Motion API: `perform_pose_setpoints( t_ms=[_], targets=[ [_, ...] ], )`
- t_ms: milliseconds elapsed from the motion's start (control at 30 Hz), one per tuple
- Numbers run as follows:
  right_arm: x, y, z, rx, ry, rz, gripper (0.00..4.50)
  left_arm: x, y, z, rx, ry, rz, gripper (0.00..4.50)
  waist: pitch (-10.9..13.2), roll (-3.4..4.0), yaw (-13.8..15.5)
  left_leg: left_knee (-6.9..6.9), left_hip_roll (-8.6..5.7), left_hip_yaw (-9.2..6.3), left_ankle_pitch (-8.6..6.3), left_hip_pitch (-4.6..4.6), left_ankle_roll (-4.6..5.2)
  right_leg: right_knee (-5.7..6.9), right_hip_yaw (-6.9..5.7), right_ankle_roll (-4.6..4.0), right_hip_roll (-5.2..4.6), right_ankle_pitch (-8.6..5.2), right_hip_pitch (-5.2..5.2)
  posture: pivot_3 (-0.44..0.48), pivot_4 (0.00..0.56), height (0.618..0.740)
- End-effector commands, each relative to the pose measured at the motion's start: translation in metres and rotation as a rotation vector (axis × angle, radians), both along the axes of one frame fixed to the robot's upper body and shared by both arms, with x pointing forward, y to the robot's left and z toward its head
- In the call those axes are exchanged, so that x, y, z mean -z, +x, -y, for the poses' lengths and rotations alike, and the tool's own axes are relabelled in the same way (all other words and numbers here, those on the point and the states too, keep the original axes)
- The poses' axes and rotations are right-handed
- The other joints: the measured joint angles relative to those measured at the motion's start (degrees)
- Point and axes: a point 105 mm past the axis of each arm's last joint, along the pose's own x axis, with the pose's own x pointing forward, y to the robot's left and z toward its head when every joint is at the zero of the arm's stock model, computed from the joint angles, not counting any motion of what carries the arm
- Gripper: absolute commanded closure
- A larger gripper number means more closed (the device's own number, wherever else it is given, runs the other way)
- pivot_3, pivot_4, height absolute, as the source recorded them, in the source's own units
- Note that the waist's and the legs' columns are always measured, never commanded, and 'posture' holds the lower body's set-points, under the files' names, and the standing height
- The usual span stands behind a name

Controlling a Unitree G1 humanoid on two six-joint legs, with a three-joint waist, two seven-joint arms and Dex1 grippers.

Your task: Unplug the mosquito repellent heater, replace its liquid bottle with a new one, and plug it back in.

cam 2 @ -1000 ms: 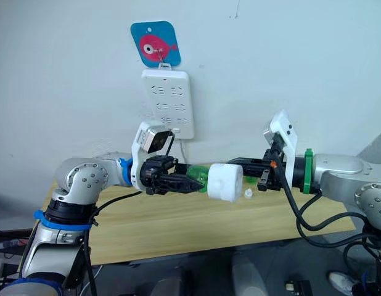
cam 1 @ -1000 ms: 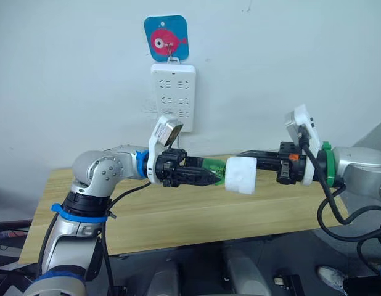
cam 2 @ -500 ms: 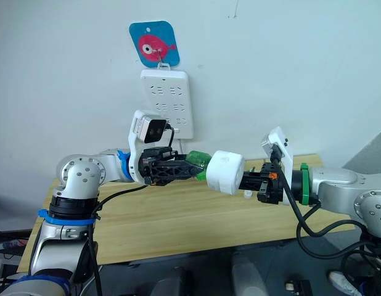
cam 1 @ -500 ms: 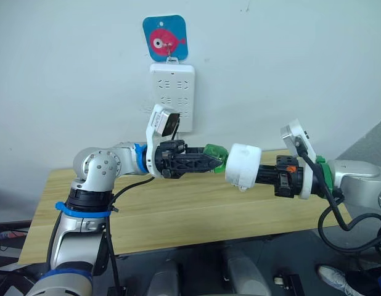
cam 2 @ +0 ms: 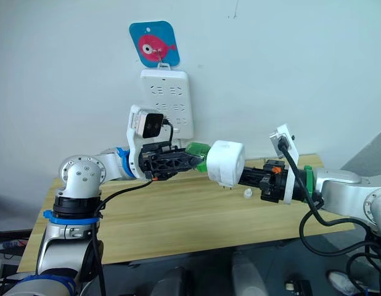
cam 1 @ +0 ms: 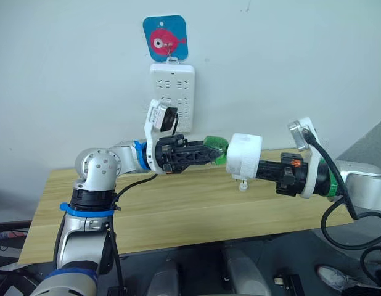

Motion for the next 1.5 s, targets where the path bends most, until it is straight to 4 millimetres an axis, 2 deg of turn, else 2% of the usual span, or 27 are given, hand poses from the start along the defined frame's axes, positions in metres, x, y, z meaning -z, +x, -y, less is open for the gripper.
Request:
perform_pose_setpoints(
  t_ms=[33,600,1000,1167,1333,1433,1500],
  targets=[
    [-0.021,-0.025,-0.015,-0.123,0.090,0.031,4.50,0.003,0.013,-0.001,-0.106,0.033,0.008,2.16,0.00,0.00,-0.01,0.00,0.00,0.00,0.00,0.00,0.00,0.00,0.00,0.00,0.00,0.00,0.00,-0.228,0.151,0.730],
    [-0.025,-0.036,-0.025,-0.181,0.174,0.034,4.50,0.008,0.027,-0.001,-0.210,0.026,0.015,2.16,0.00,0.00,0.02,0.00,-0.01,0.01,0.00,0.00,0.00,-0.01,0.01,0.00,0.08,0.00,0.01,-0.228,0.152,0.730],
    [-0.028,-0.038,-0.029,-0.190,0.223,0.034,4.50,0.011,0.028,-0.003,-0.221,0.031,0.017,2.16,0.00,0.00,0.01,0.00,0.00,0.00,0.00,0.00,0.00,-0.01,0.01,0.00,0.09,0.00,0.00,-0.233,0.159,0.730],
    [-0.025,-0.036,-0.029,-0.172,0.198,0.026,4.50,0.011,0.028,-0.003,-0.215,0.028,0.010,2.16,0.00,0.00,0.01,0.00,0.00,0.01,0.00,0.00,0.00,-0.01,0.01,0.00,0.10,0.00,0.00,-0.232,0.158,0.730],
    [-0.015,-0.025,-0.018,-0.085,0.104,0.001,4.50,0.010,0.029,-0.005,-0.214,0.024,-0.010,2.16,0.00,0.00,0.01,0.00,-0.01,0.01,0.00,0.00,0.00,-0.01,0.00,0.00,0.10,0.00,0.00,-0.233,0.158,0.730],
    [-0.006,-0.014,-0.008,-0.012,0.020,0.018,3.93,0.008,0.029,-0.007,-0.214,0.018,-0.020,2.17,0.00,0.00,0.02,0.00,-0.01,0.01,0.00,0.00,0.00,-0.01,0.00,0.00,0.10,0.00,0.00,-0.234,0.158,0.730],
    [0.003,-0.006,0.003,0.042,-0.026,0.015,3.29,0.007,0.028,-0.007,-0.207,0.016,-0.024,2.17,0.00,0.00,0.03,0.00,-0.01,0.01,0.00,-0.01,0.00,-0.02,0.01,0.01,0.11,-0.01,0.00,-0.234,0.158,0.730]
  ],
)
